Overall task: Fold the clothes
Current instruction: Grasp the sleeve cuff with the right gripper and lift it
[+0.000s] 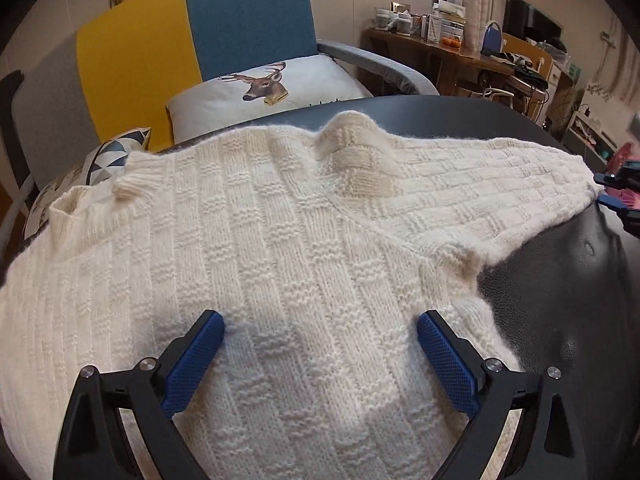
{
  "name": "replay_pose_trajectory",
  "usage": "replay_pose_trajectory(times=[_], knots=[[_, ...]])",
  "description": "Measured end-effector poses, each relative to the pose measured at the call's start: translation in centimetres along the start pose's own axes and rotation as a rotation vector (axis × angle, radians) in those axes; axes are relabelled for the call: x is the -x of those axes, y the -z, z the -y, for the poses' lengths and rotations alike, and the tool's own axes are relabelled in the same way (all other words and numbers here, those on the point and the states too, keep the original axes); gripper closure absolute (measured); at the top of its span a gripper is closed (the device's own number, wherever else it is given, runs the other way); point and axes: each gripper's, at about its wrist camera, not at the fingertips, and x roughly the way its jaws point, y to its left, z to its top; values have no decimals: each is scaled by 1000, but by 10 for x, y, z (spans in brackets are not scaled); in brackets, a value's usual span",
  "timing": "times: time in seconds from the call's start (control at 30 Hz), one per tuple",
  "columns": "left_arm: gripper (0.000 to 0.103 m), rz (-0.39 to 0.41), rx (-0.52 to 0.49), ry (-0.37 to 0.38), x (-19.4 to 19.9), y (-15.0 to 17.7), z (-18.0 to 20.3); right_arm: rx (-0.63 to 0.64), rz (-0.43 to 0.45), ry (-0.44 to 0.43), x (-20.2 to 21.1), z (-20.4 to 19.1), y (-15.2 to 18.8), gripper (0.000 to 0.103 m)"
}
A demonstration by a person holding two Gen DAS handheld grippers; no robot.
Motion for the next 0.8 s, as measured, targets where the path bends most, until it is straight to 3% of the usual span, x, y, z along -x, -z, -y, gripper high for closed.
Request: replay_pose_trajectory(times=[0.2, 0.37, 0.47, 0.57, 0.63, 0.8], knots=[[2, 3, 2, 2, -1, 1, 1, -40, 44, -22, -8, 1, -3, 73], [2, 6, 4, 5, -1, 2, 0, -154, 100, -84, -10, 13, -5, 73], [2, 7, 5, 7, -2, 1, 0, -154, 102, -118, -17, 10, -6, 73], [1, 7, 7, 9, -2, 1, -1, -67, 90, -58, -25, -5, -6, 82], [1, 7, 8, 11, -2, 1, -1, -47, 78, -43, -29, -9, -4, 95], [1, 4, 21, 23, 0, -1, -5, -29, 73, -78, -23, -22, -1, 96]])
